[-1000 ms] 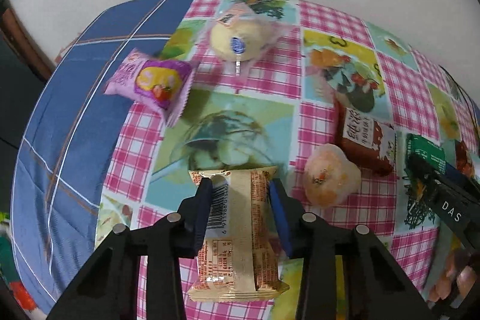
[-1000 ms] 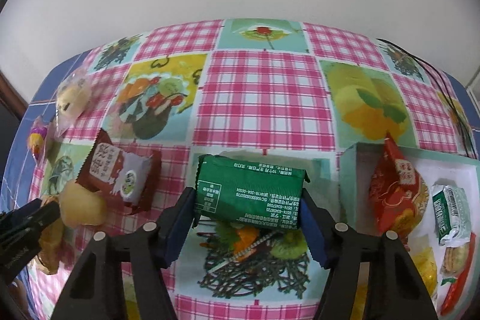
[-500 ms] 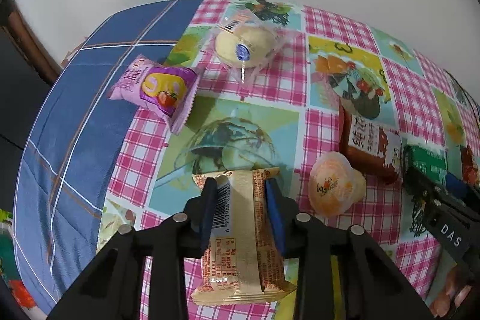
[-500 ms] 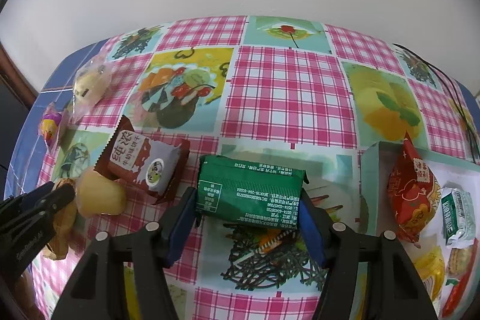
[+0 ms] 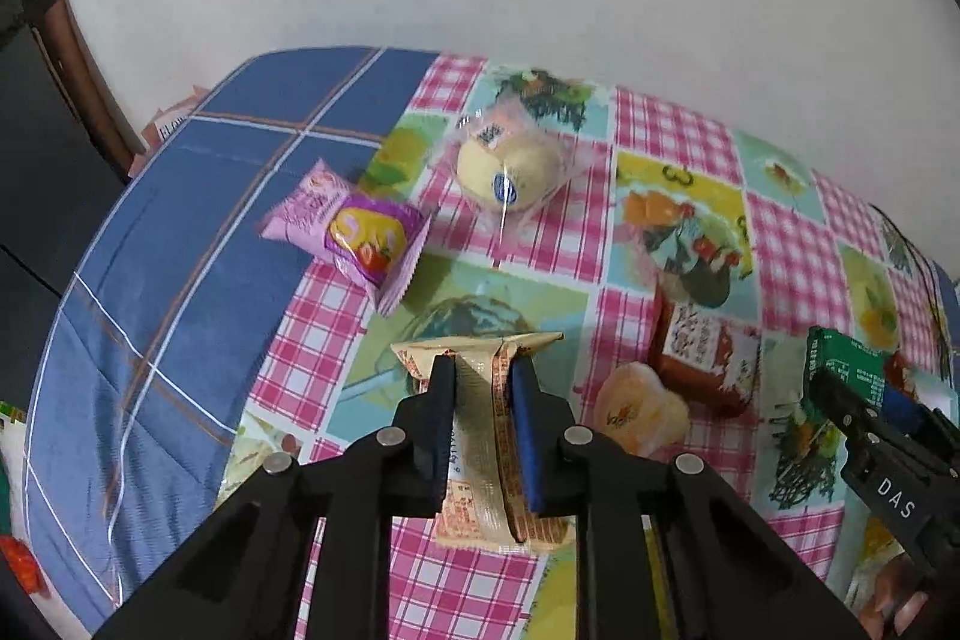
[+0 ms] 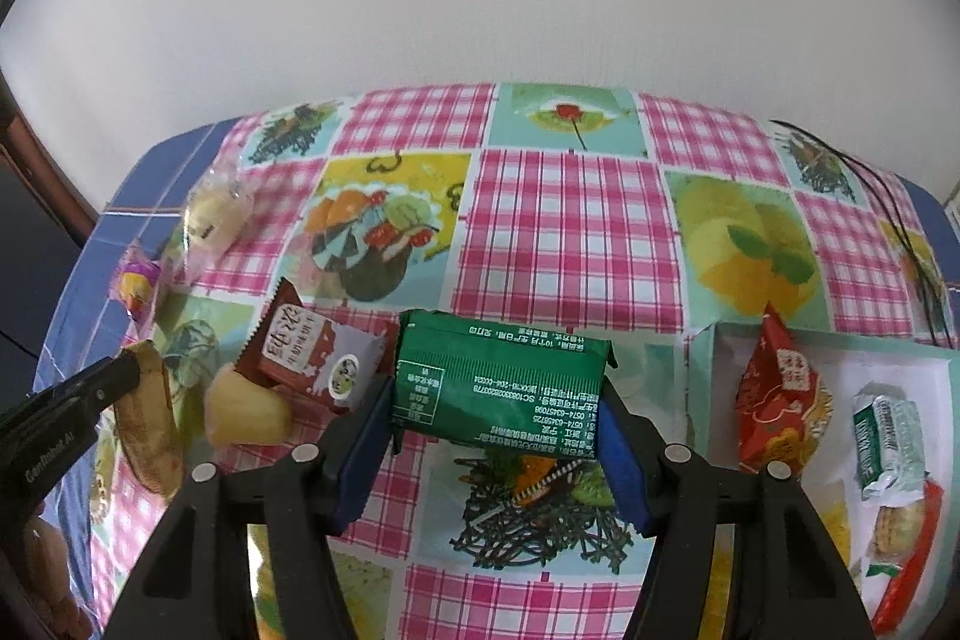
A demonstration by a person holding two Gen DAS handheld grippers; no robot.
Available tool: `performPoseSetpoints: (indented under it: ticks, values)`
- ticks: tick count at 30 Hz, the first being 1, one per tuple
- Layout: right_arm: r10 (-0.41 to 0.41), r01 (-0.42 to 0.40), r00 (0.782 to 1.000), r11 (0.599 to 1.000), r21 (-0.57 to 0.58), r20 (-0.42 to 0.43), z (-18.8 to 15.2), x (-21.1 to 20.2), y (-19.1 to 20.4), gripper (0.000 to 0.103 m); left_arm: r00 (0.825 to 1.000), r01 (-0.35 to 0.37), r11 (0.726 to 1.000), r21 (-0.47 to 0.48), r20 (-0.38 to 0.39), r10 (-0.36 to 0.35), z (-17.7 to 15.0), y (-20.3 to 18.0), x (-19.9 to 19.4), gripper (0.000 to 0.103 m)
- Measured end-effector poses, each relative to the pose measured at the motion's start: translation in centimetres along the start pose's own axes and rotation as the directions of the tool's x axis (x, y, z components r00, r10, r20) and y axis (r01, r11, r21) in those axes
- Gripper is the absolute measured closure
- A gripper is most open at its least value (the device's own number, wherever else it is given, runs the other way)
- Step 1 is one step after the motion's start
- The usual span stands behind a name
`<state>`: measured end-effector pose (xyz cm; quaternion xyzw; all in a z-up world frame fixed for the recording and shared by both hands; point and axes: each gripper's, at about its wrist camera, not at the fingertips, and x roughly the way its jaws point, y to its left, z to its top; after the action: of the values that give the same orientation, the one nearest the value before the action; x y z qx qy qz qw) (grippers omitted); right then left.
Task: Organize snacks
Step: 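Carry the wafer bar and green packet over the box lid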
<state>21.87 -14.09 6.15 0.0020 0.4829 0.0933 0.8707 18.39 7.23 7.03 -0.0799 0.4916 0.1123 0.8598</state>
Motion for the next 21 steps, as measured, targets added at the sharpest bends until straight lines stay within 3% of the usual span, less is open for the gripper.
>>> performPoseSetpoints:
  ticks: [11,21]
  values:
    - [0.011,-0.012,0.998,1.000,0.015,0.061,0.9,-3.4,-1.5,0.036,0.992,-0.014,1.000,0.027,0.126,0.010,1.2,-2.5,-5.1,0.085]
    - [-0.009,0.005,0.997,0.998,0.056,0.072,0.9,-5.0,-5.3,0.036,0.986,0.021,0.994,0.103,0.160,-0.037,1.0,-7.9,-7.1,0.085]
